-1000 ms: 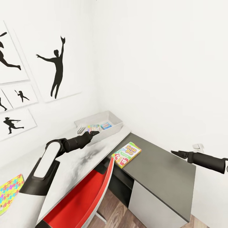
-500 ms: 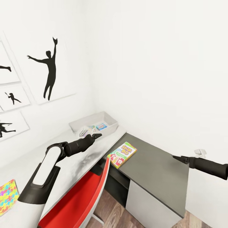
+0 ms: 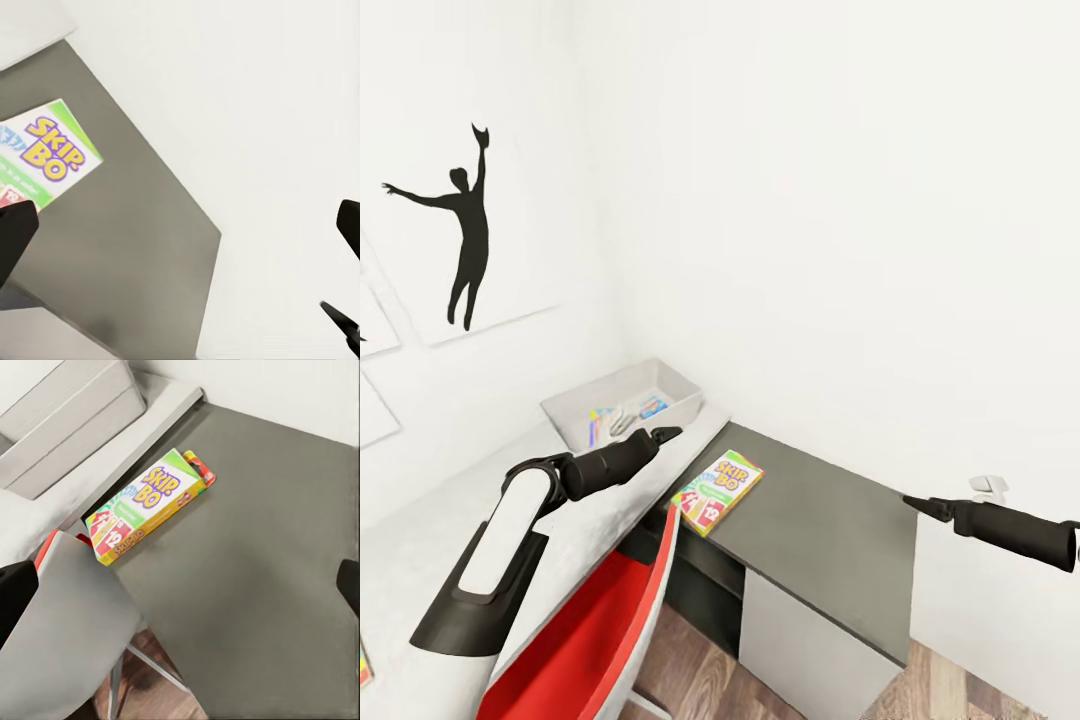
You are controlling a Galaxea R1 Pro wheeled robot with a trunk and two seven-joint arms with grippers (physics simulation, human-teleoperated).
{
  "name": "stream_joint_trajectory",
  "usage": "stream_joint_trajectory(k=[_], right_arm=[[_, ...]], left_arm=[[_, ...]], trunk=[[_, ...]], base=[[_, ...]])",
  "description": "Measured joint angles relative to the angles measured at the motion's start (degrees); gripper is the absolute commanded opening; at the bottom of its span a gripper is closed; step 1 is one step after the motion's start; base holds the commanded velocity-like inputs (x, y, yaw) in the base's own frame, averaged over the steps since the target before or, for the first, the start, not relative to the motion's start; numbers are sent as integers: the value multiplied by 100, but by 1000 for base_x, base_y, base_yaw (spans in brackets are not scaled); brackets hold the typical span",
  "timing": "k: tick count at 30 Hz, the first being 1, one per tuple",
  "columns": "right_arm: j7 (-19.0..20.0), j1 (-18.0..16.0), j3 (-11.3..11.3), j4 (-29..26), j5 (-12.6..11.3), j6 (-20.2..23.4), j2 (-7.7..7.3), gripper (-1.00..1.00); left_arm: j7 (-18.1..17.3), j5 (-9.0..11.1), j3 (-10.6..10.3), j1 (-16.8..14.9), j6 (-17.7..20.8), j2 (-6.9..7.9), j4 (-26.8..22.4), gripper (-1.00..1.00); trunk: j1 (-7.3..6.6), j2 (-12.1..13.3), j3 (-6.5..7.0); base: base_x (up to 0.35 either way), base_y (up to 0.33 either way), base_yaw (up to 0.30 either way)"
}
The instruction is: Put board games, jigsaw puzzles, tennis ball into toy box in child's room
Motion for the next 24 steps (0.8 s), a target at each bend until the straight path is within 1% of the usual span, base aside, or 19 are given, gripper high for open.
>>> stream_joint_trajectory(k=[12, 19, 24], right_arm=[[-20, -4, 19, -7, 9, 20, 23, 100], [-22, -4, 23, -8, 11, 18, 40, 100], [-22, -4, 23, -8, 15, 18, 45, 100]], left_arm=[[-2, 0, 59, 52, 39, 76, -18, 100], [-3, 2, 183, 102, 47, 139, -88, 100], [-4, 3, 235, 118, 52, 163, -130, 100]], trunk=[[0, 0, 82], [0, 0, 130], [0, 0, 164]], base=[[0, 0, -222], [0, 0, -222], [0, 0, -222]])
